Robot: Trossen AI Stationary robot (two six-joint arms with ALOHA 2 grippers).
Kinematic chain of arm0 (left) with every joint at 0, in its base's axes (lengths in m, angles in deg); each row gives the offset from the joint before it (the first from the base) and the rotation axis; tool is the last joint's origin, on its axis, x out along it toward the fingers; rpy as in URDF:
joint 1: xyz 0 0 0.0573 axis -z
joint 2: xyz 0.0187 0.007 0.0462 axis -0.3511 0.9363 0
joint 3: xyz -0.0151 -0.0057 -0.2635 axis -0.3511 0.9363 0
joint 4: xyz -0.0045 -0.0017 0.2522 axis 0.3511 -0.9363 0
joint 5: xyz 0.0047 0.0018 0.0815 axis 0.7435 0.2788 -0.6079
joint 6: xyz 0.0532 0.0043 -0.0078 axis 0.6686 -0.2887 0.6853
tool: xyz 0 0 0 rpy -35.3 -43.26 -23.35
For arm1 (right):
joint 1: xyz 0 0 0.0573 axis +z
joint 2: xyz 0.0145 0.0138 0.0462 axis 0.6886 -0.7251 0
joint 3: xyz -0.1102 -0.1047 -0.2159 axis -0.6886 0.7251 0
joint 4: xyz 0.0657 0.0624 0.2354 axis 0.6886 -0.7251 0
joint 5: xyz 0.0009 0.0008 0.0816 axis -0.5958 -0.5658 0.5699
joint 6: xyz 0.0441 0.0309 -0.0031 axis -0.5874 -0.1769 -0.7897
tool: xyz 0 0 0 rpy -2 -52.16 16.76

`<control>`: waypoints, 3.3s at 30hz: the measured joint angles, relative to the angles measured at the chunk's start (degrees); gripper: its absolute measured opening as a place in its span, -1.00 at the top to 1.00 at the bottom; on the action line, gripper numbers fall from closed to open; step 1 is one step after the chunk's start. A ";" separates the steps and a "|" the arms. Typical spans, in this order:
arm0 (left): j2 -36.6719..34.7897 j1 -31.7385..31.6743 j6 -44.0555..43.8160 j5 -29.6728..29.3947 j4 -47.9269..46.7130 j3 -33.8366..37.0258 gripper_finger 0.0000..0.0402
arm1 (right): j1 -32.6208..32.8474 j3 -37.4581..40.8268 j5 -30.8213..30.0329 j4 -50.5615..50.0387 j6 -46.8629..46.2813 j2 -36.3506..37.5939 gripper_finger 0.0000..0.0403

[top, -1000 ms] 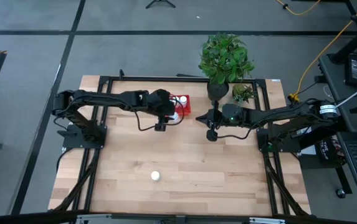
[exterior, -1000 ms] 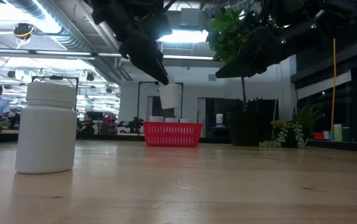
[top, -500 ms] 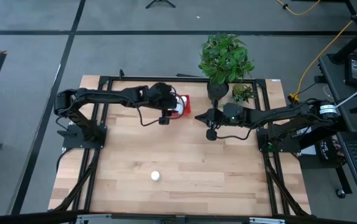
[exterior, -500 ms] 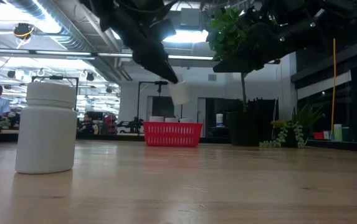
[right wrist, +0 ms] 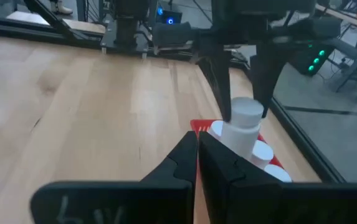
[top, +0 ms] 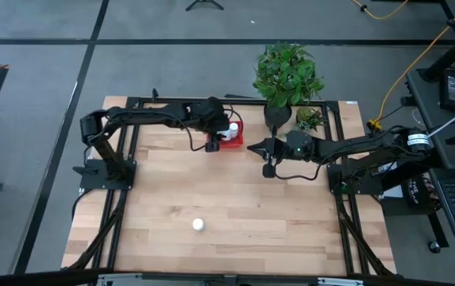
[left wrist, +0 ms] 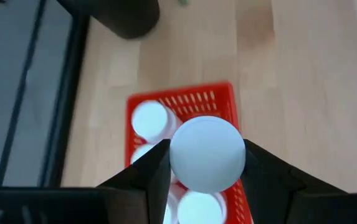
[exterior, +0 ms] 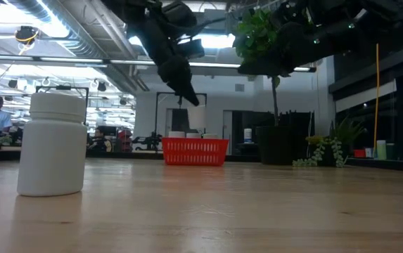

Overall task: Pick and place pill bottles into a basket
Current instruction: Put the white pill bottle into the red bin

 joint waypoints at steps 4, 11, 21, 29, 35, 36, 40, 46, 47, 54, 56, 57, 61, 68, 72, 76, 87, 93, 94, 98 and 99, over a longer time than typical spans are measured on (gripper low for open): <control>0.65 -0.02 0.42 -0.03 -1.20 -0.05 0.22 | 0.00 0.00 -0.09 -0.25 0.91 -0.02 0.90; 0.63 -0.33 -0.05 -1.56 -1.44 -0.05 0.22 | 0.00 0.00 -0.07 -0.67 0.89 -0.04 0.90; 5.14 -0.33 0.49 -1.46 -1.11 -0.03 0.22 | 0.02 0.00 0.00 -0.75 0.84 -0.04 0.90; 6.07 -0.30 1.02 -1.45 -0.76 -0.03 0.20 | 0.02 0.00 0.01 -0.79 0.84 -0.04 0.90; 6.02 -0.73 1.01 -0.17 -0.71 -0.03 0.20 | 0.02 0.00 0.02 -0.77 0.84 -0.04 0.90; 6.02 -0.78 0.98 0.12 -0.69 -0.03 0.20 | 0.02 0.00 0.01 -0.77 0.84 -0.04 0.90; 6.02 -0.98 -0.06 0.67 -0.68 -0.03 0.20 | 0.02 0.00 0.00 -0.75 0.84 -0.04 0.90; 7.70 -1.04 -0.50 0.70 -0.02 -0.03 0.20 | 0.04 0.00 0.02 -0.75 0.83 -0.04 0.90; 8.17 -1.01 -0.49 0.71 0.45 -0.03 0.20 | 0.04 0.00 0.01 -0.75 0.82 -0.04 0.90; 9.98 -1.20 -0.48 0.40 0.77 -0.03 0.20 | 0.04 0.00 0.01 -0.75 0.82 -0.04 0.90; 9.98 -1.23 -0.48 0.34 0.77 -0.03 0.20 | 0.04 0.00 0.02 -0.72 0.82 -0.04 0.90; 9.84 -1.29 -0.48 0.32 0.76 -0.03 0.20 | 0.02 0.00 0.00 -0.75 0.82 -0.04 0.90; 9.56 -1.39 -0.48 -0.21 0.75 -0.03 0.20 | 0.02 0.00 0.01 -0.72 0.82 -0.04 0.90; 9.57 -1.41 -0.50 -0.60 0.31 -0.03 0.15 | 0.02 0.00 0.00 -0.72 0.90 -0.04 0.90; 9.57 -1.40 -0.92 -0.60 0.30 -0.03 0.08 | 0.02 0.00 0.02 -0.72 0.95 -0.04 0.90; 9.57 -1.37 -1.11 -0.60 0.31 -0.03 0.04 | 0.02 0.00 0.00 -0.72 0.90 -0.04 0.90; 9.57 -1.37 -1.99 -0.60 -1.44 -0.03 0.04 | 0.02 0.00 0.01 -0.72 0.88 -0.04 0.90; 9.50 -1.37 -1.99 -0.60 -1.97 -0.03 0.04 | 0.02 0.00 0.02 -0.72 0.86 -0.04 0.90; 9.38 -1.37 -1.99 -0.63 -2.18 -0.03 0.05 | 0.02 0.00 0.01 -0.72 0.85 -0.04 0.90; 8.69 -1.25 -1.99 -2.48 -2.59 -0.12 0.05 | 0.04 0.00 0.02 -0.72 0.84 -0.04 0.90; 8.44 -1.17 -1.96 -3.28 -2.37 -0.15 0.04 | 0.02 0.00 0.00 -0.72 0.85 -0.04 0.90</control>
